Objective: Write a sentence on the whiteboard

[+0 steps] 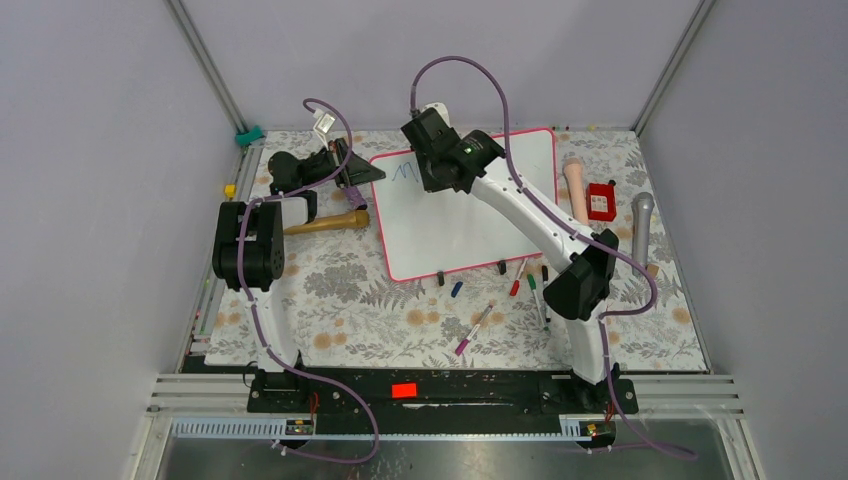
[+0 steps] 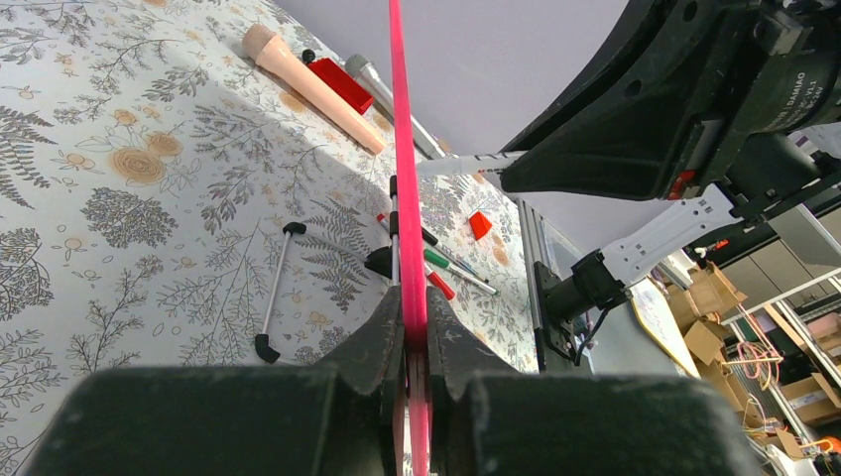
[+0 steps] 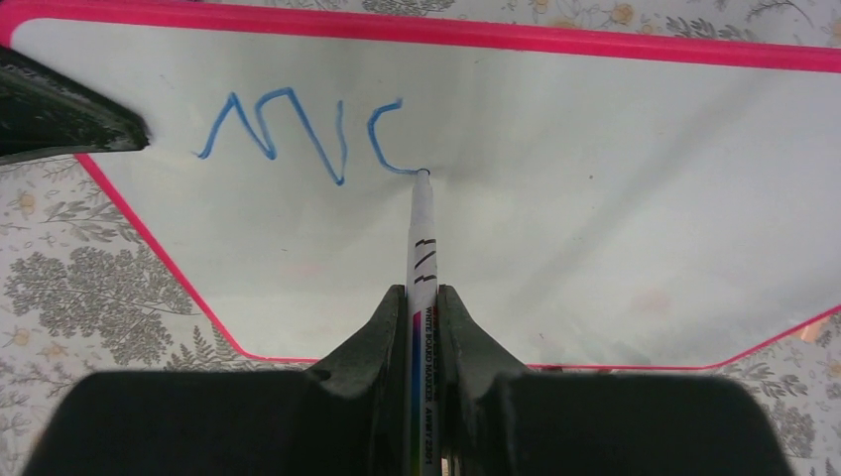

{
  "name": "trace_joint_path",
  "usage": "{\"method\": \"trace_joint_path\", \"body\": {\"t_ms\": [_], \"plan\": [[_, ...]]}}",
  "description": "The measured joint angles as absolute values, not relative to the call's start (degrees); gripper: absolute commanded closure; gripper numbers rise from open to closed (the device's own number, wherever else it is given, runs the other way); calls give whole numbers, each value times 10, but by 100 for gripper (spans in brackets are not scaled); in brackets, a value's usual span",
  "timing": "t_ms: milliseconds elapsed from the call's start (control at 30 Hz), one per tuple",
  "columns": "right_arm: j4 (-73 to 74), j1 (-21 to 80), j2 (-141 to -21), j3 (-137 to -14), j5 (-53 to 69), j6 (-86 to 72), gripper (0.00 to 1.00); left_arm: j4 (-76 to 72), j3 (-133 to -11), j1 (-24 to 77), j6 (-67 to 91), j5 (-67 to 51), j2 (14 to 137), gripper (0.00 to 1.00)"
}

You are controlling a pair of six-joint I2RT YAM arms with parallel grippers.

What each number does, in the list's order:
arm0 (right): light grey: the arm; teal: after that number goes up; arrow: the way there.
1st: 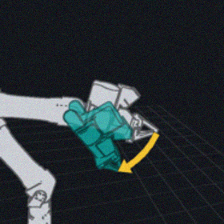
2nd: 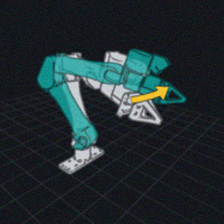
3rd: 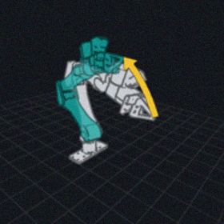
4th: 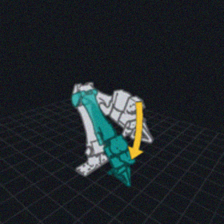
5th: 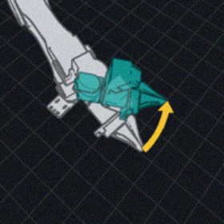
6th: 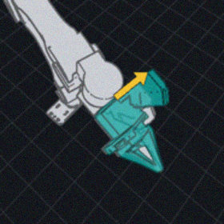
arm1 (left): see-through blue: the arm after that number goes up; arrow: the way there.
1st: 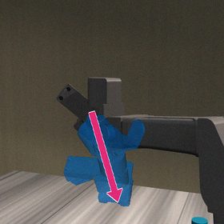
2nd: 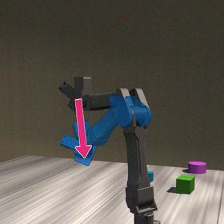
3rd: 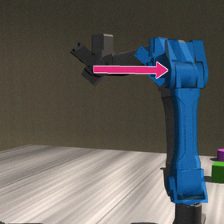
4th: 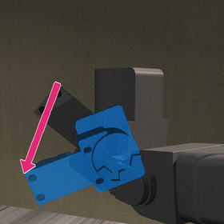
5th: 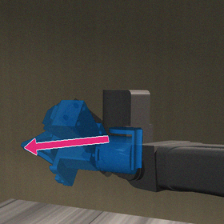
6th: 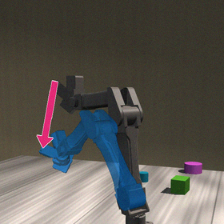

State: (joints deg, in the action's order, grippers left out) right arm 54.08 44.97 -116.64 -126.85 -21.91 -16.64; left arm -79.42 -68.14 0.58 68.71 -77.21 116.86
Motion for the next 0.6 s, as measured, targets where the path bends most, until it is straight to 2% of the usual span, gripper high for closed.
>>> {"method": "trace_joint_path", "body": {"t_ms": [600], "plan": [[558, 443, -1192, -1335, -242, -167, 100, -794, -681, 6, 687, -772, 1169, 100]]}}
